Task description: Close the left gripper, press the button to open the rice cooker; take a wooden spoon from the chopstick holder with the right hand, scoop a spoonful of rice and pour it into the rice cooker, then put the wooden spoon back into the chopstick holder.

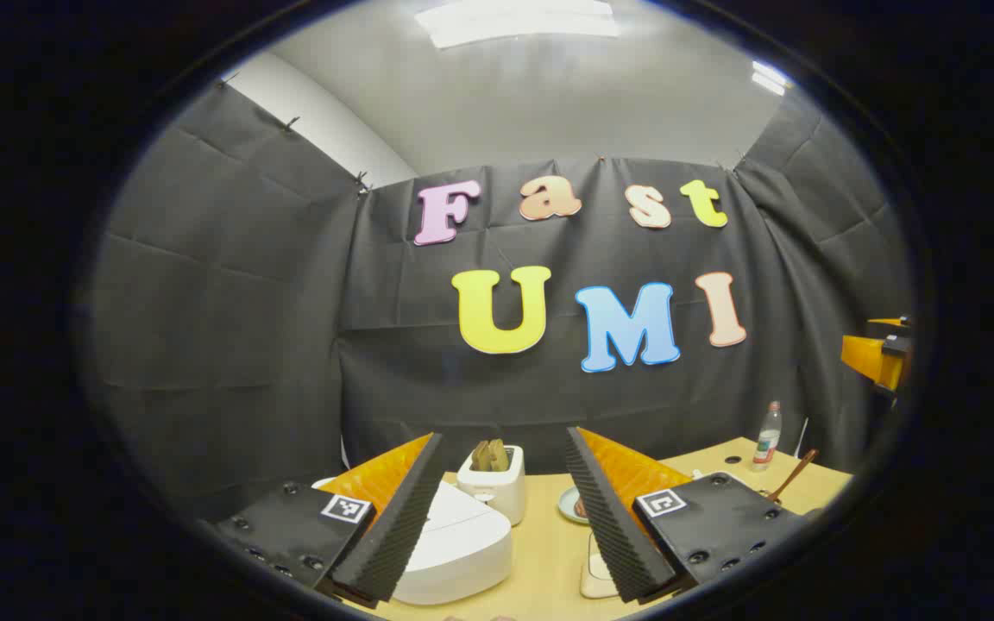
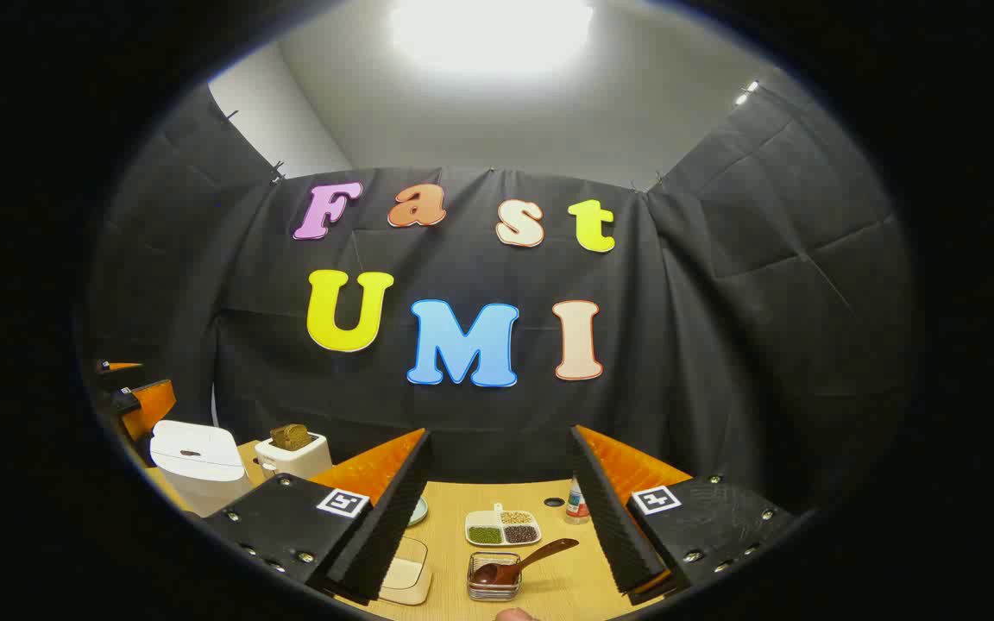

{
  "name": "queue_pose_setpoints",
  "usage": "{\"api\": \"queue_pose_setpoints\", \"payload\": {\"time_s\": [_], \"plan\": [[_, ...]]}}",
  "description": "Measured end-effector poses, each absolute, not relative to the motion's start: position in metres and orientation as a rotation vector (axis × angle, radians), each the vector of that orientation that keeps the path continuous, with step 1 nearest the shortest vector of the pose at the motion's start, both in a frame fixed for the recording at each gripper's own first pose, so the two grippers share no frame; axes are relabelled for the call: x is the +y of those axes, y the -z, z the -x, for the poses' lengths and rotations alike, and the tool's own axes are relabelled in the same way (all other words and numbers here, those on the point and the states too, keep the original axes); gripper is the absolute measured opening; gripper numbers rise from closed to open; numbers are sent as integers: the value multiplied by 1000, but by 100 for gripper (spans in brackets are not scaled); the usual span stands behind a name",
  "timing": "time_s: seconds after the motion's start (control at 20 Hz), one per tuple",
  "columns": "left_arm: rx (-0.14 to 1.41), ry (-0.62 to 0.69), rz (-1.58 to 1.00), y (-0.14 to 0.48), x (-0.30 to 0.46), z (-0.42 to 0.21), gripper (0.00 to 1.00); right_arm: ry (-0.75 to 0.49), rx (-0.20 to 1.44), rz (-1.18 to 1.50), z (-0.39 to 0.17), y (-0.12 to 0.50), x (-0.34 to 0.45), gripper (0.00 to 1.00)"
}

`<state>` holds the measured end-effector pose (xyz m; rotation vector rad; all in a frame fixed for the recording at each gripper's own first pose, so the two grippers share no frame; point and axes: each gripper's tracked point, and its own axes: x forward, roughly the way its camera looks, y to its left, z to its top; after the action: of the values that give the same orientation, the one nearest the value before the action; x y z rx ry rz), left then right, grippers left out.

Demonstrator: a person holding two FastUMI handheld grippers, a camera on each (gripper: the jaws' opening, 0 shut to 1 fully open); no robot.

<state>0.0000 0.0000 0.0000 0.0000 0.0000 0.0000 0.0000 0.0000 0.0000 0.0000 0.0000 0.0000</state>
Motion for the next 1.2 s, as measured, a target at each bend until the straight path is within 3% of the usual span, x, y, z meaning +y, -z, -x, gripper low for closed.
{"api": "queue_pose_setpoints", "payload": {"time_s": [0.2, 0.3, 0.65, 0.7, 0.75, 1.2], "plan": [[9, -12, -3, 4, 6, -2, 96, -6, 4, -2, -2, 2, 2, 95], [12, -15, -6, 4, 8, -2, 100, -8, 6, -4, -2, 4, 4, 95], [1, -16, -18, 0, 10, -4, 96, -22, 10, 7, -7, 6, 9, 95], [1, -17, -18, 0, 10, -5, 100, -24, 10, 6, -7, 6, 9, 95], [2, -17, -17, 0, 10, -5, 96, -25, 10, 5, -6, 5, 10, 95], [-1, -21, -33, 0, 15, -8, 93, -20, 17, -1, -6, 8, 7, 95]]}}
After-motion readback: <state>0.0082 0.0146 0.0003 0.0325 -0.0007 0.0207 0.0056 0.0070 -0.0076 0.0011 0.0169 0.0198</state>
